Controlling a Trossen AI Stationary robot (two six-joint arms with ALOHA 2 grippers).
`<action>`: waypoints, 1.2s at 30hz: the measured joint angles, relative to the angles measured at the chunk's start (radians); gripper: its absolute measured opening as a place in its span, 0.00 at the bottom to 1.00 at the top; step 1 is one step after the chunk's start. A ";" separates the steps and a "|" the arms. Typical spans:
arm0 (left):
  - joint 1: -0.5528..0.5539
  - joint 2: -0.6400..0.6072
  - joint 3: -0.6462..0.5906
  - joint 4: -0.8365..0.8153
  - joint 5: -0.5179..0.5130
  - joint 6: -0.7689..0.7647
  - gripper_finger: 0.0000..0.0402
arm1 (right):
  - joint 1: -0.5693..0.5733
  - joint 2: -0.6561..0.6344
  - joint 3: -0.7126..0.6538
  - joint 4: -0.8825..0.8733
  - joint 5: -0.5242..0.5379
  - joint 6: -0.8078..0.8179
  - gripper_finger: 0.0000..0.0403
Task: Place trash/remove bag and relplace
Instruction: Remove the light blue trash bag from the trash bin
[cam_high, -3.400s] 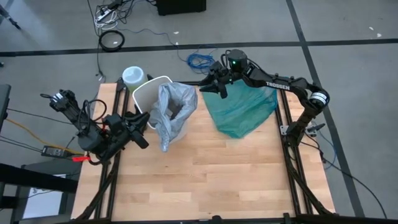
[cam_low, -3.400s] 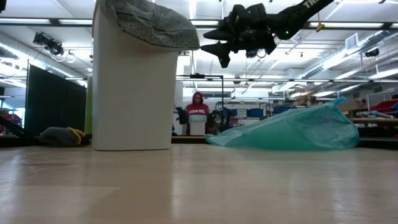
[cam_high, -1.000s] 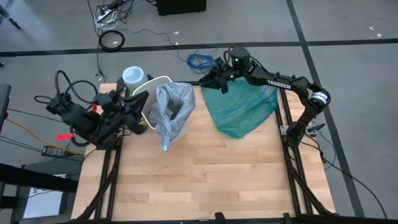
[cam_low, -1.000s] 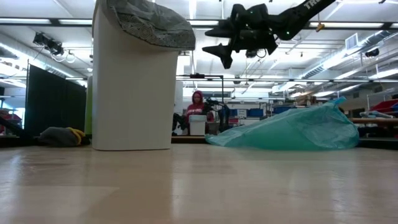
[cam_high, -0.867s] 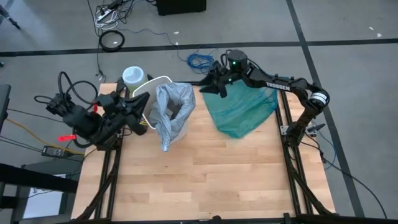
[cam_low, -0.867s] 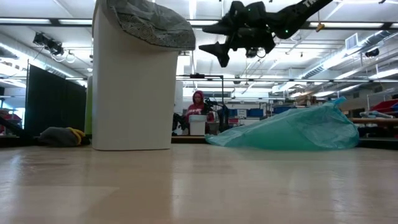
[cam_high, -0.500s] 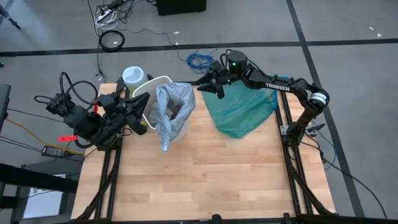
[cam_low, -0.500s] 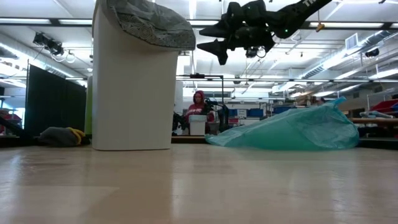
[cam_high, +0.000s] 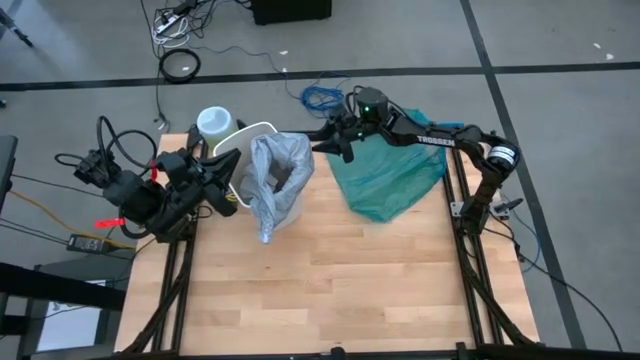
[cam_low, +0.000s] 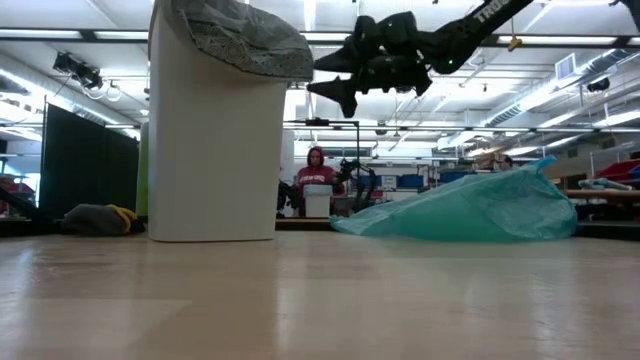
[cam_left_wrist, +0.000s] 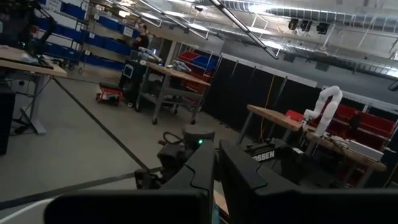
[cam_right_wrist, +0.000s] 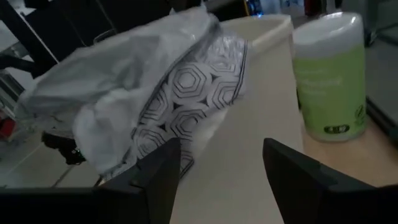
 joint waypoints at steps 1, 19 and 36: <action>0.000 0.000 0.000 0.000 0.000 -0.002 0.08 | 0.003 0.009 0.008 0.018 0.000 0.009 0.54; 0.000 0.000 -0.001 -0.016 -0.014 -0.004 0.08 | 0.051 0.022 0.053 0.085 -0.021 -0.064 0.36; 0.051 0.014 -0.001 0.005 0.116 -0.133 0.08 | 0.071 -0.019 0.053 0.111 0.395 0.044 0.00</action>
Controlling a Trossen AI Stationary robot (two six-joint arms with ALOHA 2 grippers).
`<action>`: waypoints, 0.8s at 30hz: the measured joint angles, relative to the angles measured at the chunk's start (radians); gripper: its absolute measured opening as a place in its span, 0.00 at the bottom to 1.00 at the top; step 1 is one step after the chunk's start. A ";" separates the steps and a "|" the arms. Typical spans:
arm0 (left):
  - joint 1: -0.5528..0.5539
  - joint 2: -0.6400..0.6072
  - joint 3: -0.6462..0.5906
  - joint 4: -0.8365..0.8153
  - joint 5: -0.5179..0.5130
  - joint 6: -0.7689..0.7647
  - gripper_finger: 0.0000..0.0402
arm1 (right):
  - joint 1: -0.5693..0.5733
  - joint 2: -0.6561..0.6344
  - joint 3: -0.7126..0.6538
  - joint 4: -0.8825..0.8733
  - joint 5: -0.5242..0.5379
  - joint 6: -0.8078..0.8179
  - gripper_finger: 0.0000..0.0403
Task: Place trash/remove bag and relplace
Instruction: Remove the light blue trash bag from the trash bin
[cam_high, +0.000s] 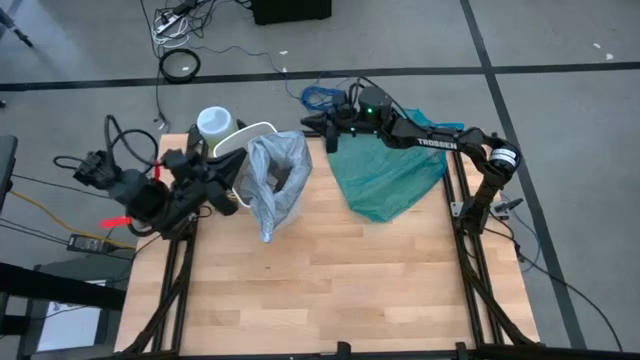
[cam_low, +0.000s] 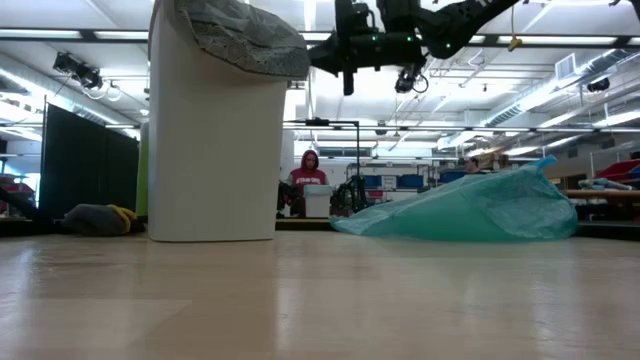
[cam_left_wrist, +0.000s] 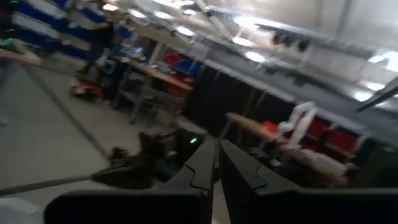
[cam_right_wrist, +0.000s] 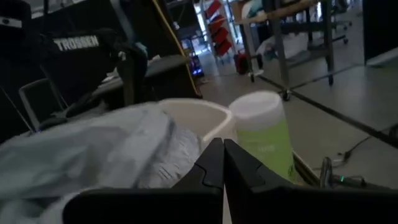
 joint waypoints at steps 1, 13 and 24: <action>0.019 0.010 0.000 0.018 0.041 -0.007 0.08 | 0.003 -0.006 0.000 0.001 0.001 0.000 0.00; 0.134 0.079 0.000 0.081 0.288 -0.185 0.08 | -0.139 0.007 0.000 -0.161 -0.341 0.071 0.17; 0.134 0.078 0.000 0.034 0.296 -0.195 0.08 | -0.086 0.006 0.000 -0.124 -0.405 0.044 0.70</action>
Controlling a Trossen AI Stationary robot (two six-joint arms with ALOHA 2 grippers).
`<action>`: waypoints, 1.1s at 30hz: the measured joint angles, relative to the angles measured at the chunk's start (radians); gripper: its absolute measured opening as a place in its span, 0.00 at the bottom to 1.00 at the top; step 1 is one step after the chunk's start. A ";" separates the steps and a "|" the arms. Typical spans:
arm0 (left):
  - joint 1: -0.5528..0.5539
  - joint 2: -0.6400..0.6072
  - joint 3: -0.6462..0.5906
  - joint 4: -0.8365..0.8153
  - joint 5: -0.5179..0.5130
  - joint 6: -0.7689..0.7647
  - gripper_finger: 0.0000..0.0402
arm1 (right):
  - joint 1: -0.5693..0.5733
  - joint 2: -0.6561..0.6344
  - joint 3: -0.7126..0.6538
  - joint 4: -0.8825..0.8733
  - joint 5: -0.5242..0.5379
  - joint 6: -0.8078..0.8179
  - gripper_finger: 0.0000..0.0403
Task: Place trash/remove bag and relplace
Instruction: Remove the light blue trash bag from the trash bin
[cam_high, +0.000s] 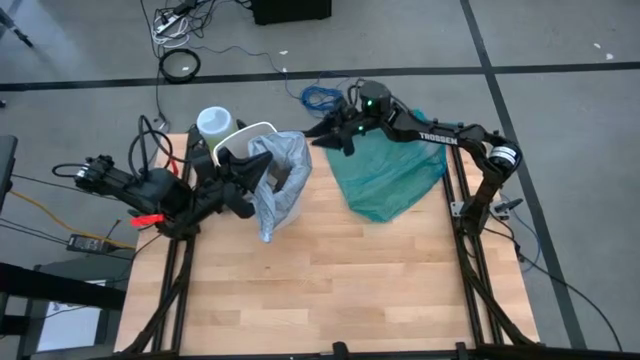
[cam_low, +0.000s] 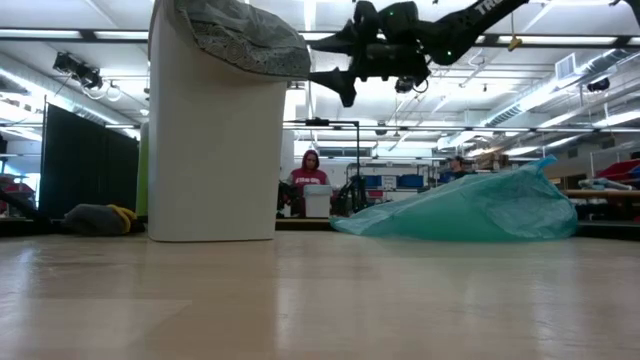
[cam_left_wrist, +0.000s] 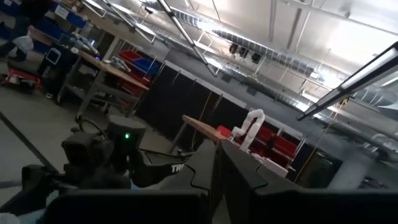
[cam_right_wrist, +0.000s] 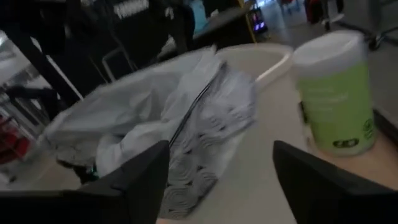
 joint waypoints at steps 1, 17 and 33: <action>0.000 0.000 0.000 -0.009 0.000 -0.008 0.08 | 0.007 0.000 0.000 0.000 0.017 -0.007 0.71; 0.000 0.000 0.000 -0.048 -0.006 -0.063 0.07 | 0.035 0.097 0.005 0.154 0.046 0.060 0.66; 0.000 0.000 0.000 -0.077 -0.006 -0.063 0.07 | 0.057 0.100 0.012 0.125 -0.096 0.087 0.64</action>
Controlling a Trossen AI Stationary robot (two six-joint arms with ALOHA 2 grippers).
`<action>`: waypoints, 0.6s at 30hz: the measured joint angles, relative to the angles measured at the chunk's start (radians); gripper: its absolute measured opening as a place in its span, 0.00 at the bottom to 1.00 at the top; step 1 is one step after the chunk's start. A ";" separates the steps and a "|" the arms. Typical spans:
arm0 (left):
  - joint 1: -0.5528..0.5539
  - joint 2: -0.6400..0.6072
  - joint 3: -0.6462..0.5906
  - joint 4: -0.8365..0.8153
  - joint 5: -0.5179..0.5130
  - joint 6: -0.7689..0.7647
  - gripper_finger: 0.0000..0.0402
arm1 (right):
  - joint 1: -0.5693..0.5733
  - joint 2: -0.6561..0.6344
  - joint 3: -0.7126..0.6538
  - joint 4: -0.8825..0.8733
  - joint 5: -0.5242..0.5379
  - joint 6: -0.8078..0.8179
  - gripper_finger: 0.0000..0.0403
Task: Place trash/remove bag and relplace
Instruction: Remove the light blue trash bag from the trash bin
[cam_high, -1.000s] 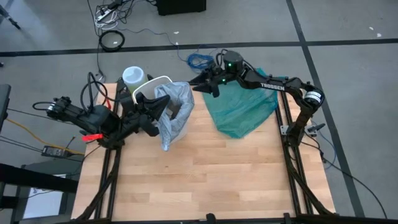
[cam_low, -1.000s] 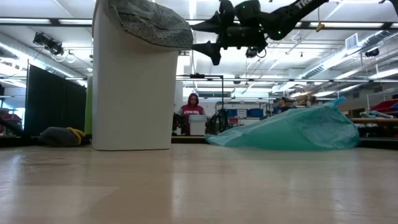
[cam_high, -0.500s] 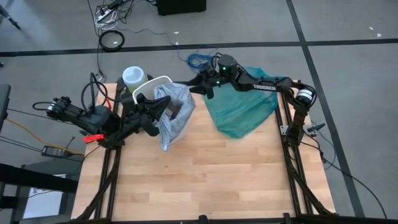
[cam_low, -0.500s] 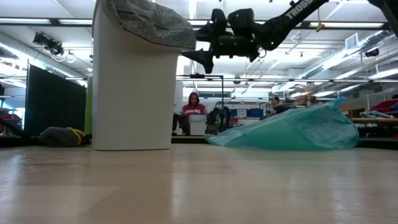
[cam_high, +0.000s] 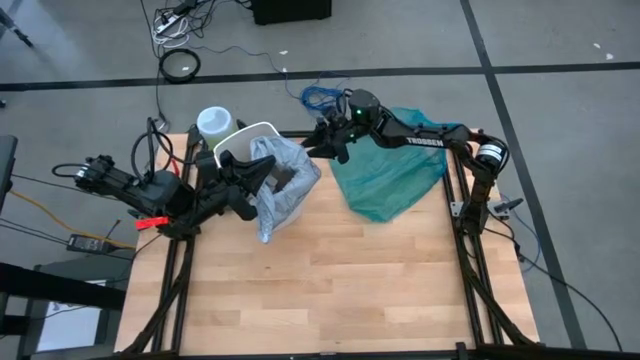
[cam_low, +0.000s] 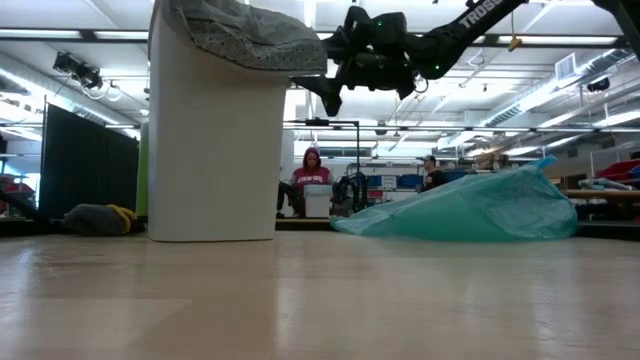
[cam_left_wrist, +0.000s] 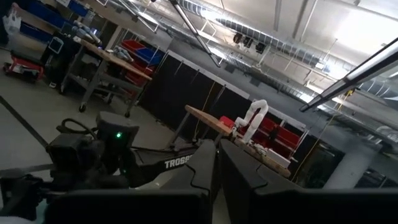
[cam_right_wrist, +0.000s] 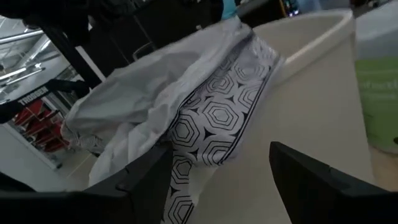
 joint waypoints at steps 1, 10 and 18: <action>0.000 0.000 0.000 0.001 0.000 0.000 0.07 | 0.003 0.000 0.000 -0.017 0.000 -0.001 0.64; 0.000 0.000 0.000 0.000 0.001 0.000 0.07 | 0.048 0.000 0.000 -0.071 0.019 -0.058 0.55; 0.000 0.000 0.000 -0.013 0.002 -0.007 0.07 | 0.062 0.000 0.000 -0.068 0.128 -0.134 0.05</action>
